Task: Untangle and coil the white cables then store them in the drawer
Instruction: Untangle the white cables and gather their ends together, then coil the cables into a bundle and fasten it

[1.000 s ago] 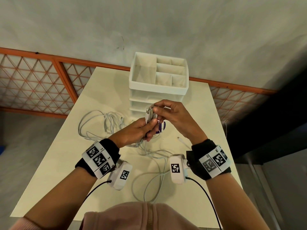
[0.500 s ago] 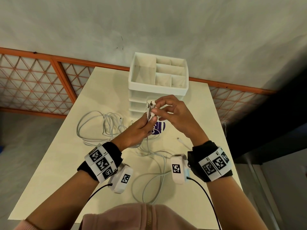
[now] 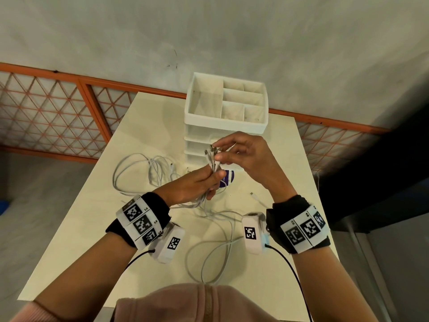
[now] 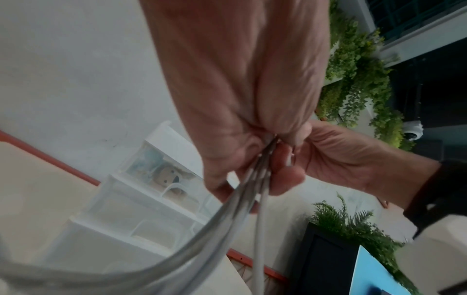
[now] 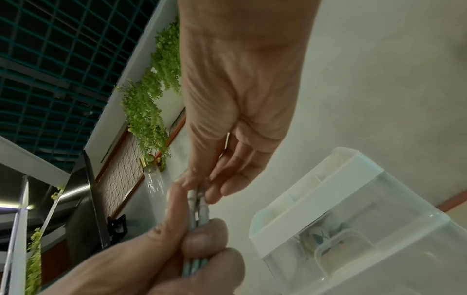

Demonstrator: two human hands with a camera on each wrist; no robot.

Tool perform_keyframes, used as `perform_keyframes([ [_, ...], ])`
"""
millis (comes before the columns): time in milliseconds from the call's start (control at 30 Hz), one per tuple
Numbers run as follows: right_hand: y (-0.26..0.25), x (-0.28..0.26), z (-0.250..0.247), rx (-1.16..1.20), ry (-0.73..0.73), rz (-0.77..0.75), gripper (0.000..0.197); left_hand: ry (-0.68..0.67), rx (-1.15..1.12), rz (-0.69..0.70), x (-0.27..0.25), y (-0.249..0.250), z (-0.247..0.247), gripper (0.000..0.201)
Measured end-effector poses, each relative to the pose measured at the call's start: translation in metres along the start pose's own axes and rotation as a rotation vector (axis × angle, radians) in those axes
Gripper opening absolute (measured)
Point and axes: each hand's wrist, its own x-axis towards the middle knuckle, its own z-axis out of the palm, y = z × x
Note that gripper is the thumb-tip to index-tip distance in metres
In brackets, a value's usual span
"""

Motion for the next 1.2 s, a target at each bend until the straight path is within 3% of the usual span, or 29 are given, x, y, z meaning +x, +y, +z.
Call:
perform_keyframes([
  [100, 0.003, -0.001, 0.006, 0.054, 0.071, -0.013, 0.049, 0.109, -0.154, 0.033, 0.000, 0.013, 0.003, 0.037],
  [133, 0.006, -0.002, 0.007, 0.118, 0.037, -0.001, 0.064, 0.164, -0.201, 0.049, 0.000, 0.018, 0.003, 0.040],
  [200, 0.016, -0.004, 0.013, 0.223, -0.174, 0.072, 0.083, 0.237, -0.251, 0.091, 0.001, 0.026, 0.000, 0.045],
  [267, 0.023, -0.007, 0.025, 0.141, -0.423, 0.154, 0.063, 0.253, -0.310, 0.144, 0.001, 0.035, -0.005, 0.045],
  [333, 0.028, -0.011, 0.040, 0.017, -0.544, 0.186, 0.021, 0.247, -0.408, 0.188, 0.000, 0.043, -0.010, 0.041],
  [367, 0.030, -0.012, 0.045, 0.008, -0.534, 0.191, 0.007, 0.250, -0.428, 0.214, -0.002, 0.047, -0.013, 0.040],
  [400, 0.033, -0.012, 0.048, -0.001, -0.492, 0.206, 0.007, 0.272, -0.427, 0.241, -0.004, 0.049, -0.016, 0.040],
  [500, 0.042, -0.008, 0.041, -0.080, -0.388, 0.263, 0.022, 0.361, -0.400, 0.307, -0.012, 0.050, -0.026, 0.039],
  [667, 0.055, -0.006, 0.015, -0.367, -0.342, 0.307, 0.032, 0.437, -0.331, 0.308, -0.023, 0.047, -0.031, 0.041],
  [767, 0.055, -0.013, 0.001, -0.301, -0.343, 0.361, 0.027, 0.498, -0.188, 0.270, -0.029, 0.046, -0.028, 0.049],
  [833, 0.047, -0.018, -0.004, -0.251, -0.300, 0.352, 0.020, 0.506, -0.030, 0.232, -0.031, 0.041, -0.029, 0.042],
  [933, 0.025, -0.020, -0.008, -0.198, -0.276, 0.223, 0.017, 0.323, 0.194, 0.082, -0.032, 0.038, -0.028, 0.022],
  [1033, 0.008, -0.018, -0.012, -0.179, -0.329, 0.138, 0.015, 0.240, 0.372, 0.006, -0.028, 0.034, -0.022, 0.036],
  [1200, 0.020, -0.017, -0.024, -0.159, -0.318, 0.169, 0.020, 0.447, 0.259, 0.135, -0.022, 0.033, -0.022, 0.043],
])
